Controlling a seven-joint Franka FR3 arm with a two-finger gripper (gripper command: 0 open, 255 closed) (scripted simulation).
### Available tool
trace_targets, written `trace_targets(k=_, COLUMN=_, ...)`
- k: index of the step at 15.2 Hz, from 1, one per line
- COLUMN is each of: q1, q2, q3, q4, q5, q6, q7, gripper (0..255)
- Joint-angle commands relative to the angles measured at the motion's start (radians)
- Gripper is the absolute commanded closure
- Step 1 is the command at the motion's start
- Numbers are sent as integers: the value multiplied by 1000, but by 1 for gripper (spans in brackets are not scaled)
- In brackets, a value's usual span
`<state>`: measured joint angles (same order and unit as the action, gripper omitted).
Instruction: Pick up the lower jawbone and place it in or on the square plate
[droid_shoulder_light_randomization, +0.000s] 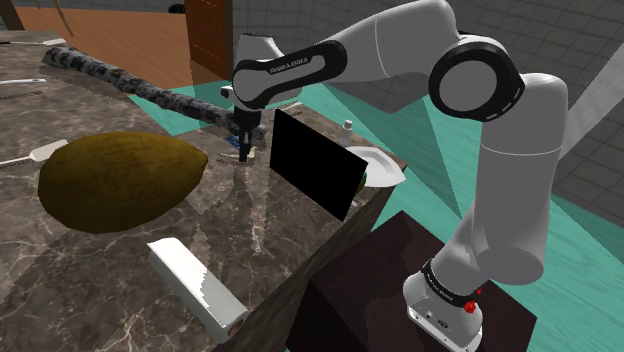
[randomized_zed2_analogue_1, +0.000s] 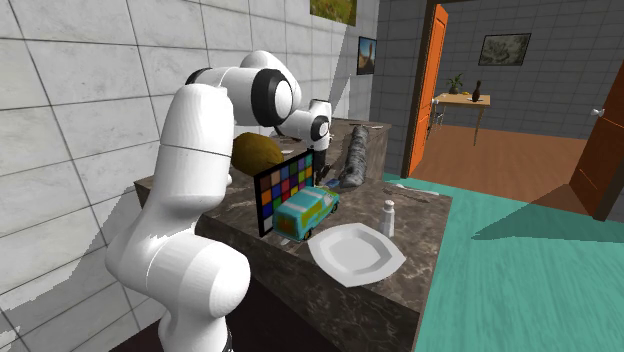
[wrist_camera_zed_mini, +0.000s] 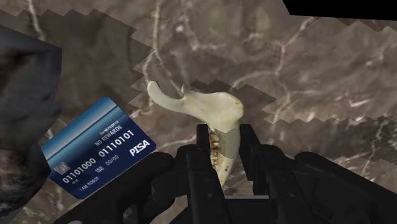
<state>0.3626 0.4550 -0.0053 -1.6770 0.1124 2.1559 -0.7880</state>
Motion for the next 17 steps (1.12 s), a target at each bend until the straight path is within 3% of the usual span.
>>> trace_targets(k=1, q1=0, q2=-10, q3=0, q4=8, q5=-1, q6=-20, q7=1, gripper=255)
trace_targets(k=16, q1=-1, q2=-74, q3=-3, q4=114, q5=-10, q6=-189, q7=18, gripper=255)
trace_targets(k=17, q1=-8, q2=-110, q3=-7, q4=61, q5=-8, q6=-173, q7=5, gripper=255)
